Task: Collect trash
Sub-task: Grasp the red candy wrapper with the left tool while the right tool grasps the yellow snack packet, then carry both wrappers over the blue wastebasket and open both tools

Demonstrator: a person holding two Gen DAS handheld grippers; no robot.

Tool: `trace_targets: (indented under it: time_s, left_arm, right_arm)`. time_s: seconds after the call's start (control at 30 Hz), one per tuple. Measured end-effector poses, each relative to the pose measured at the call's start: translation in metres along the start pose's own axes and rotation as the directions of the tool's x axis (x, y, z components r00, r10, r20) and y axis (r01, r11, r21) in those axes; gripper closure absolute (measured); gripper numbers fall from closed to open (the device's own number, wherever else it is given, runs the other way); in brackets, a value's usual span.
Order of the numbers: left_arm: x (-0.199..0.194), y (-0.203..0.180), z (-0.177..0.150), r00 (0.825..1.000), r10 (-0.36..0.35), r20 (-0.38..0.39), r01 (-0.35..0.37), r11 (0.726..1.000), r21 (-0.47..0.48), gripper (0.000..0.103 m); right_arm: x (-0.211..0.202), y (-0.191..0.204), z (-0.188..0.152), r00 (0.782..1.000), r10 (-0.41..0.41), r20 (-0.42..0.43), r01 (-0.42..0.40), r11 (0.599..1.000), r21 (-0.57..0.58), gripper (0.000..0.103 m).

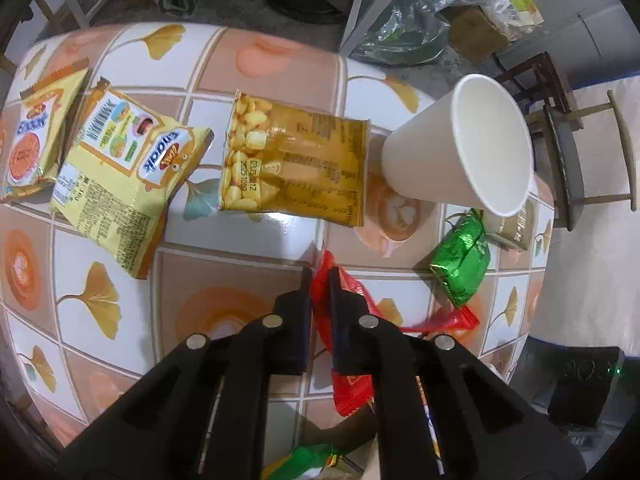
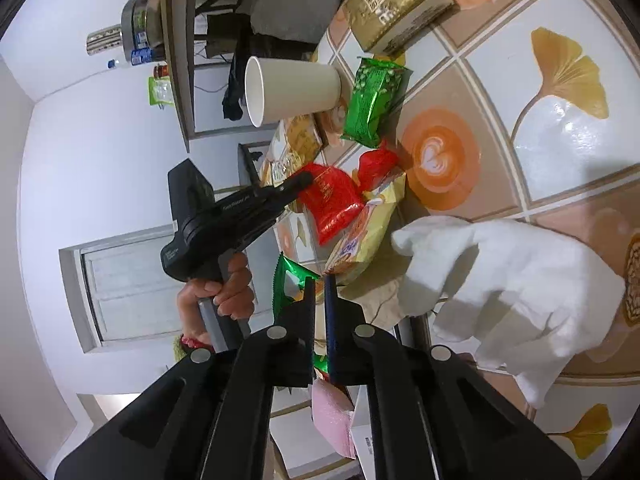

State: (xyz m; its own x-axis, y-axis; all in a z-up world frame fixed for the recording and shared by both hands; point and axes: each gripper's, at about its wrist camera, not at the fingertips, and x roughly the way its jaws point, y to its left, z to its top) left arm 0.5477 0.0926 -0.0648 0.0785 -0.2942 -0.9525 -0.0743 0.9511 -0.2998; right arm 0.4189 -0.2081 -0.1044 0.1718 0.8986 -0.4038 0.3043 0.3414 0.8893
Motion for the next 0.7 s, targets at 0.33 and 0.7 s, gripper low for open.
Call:
trace_targets:
  time_s: [0.33,0.7]
  left_arm:
    - [-0.044,-0.007,-0.010,0.994,-0.055,0.091,0.054,0.998,0.022,0.099]
    - [-0.039,-0.006,-0.016,0.995,-0.059,0.082,0.057,0.998,0.025,0.099]
  right_arm:
    - [-0.014,0.012,-0.009,0.999,0.023,0.032,-0.022,0.999,-0.040,0.100]
    - [-0.008,0.004,-0.003,0.998,-0.063,-0.002,0.063,0.995,0.079,0.051]
